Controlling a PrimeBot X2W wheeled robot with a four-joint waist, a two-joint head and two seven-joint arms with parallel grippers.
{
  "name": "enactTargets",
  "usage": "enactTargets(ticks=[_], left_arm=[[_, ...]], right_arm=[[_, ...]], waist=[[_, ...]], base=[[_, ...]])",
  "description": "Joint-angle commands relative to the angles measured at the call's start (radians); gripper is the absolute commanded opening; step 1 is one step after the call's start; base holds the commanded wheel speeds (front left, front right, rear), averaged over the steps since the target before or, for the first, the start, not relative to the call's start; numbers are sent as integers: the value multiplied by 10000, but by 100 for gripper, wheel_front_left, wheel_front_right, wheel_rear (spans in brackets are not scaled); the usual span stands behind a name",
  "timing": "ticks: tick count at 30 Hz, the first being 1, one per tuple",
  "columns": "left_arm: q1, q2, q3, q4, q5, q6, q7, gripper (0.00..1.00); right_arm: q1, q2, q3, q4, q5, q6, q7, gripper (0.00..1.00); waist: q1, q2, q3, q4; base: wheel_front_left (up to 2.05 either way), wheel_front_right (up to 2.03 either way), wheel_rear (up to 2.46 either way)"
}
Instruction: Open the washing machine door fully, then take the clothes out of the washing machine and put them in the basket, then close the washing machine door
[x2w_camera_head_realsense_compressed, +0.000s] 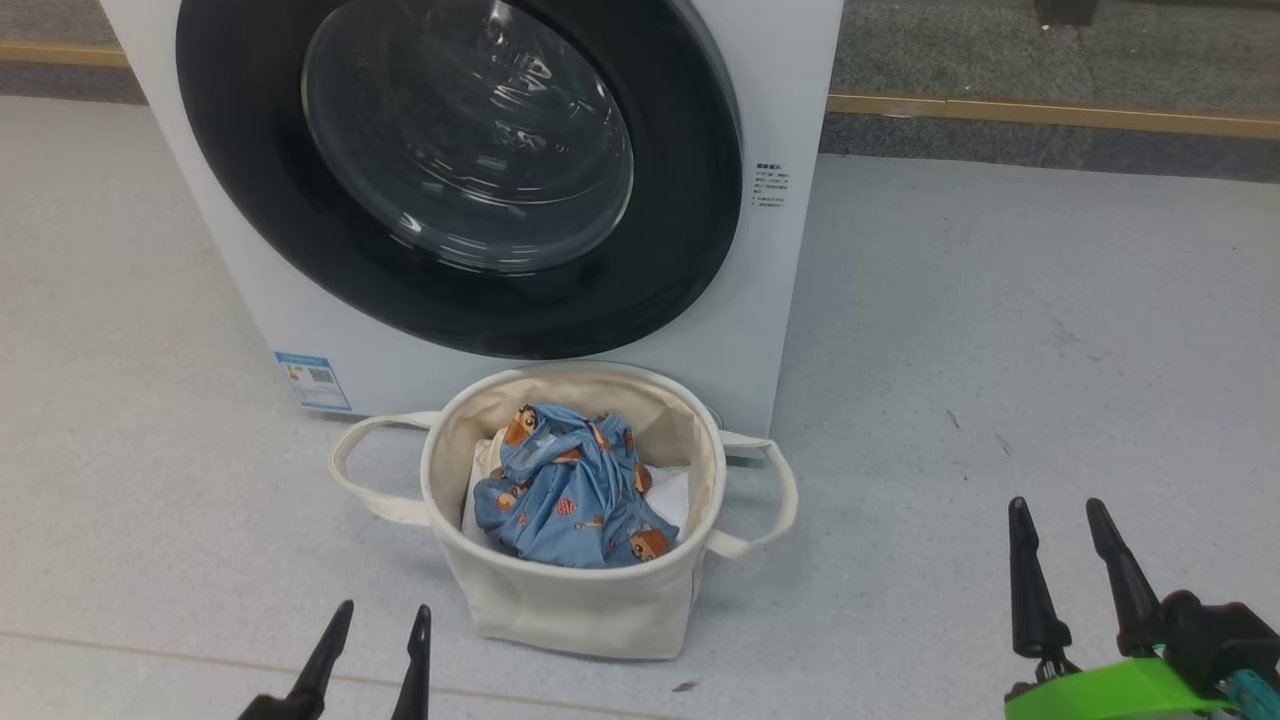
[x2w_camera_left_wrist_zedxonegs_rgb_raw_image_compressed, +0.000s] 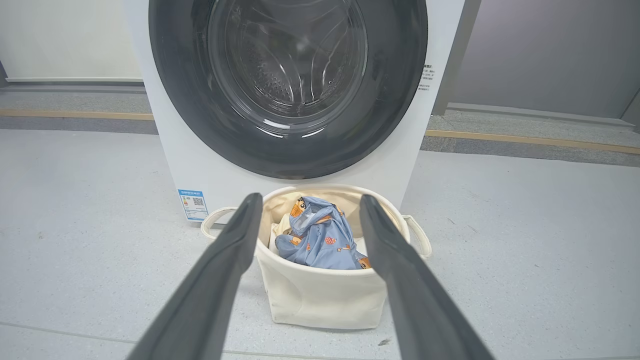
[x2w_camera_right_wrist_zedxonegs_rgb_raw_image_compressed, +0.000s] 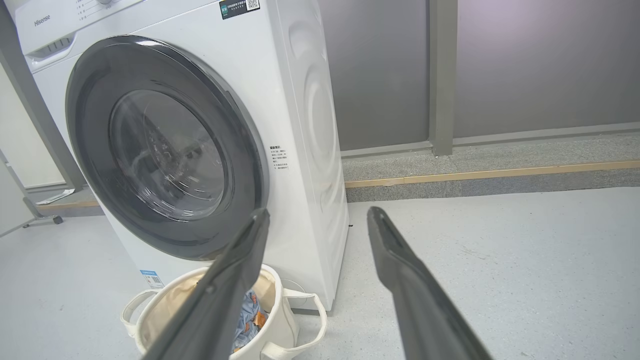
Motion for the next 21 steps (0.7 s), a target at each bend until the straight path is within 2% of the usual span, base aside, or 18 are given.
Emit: enactTargets(ticks=[1, 21], left_arm=[[-373, 42, 348, -271, 54, -17, -61, 100], [-377, -4, 355, -285, 47, -46, -61, 100]], right_arm=[[-337, -72, 238, -330, 12, -2, 21, 100], [-317, -72, 212, -359, -67, -2, 21, 100]], waist=[[1, -1, 5, -4], [1, -1, 7, 51]], base=[[0, 0, 0], [0, 0, 0]])
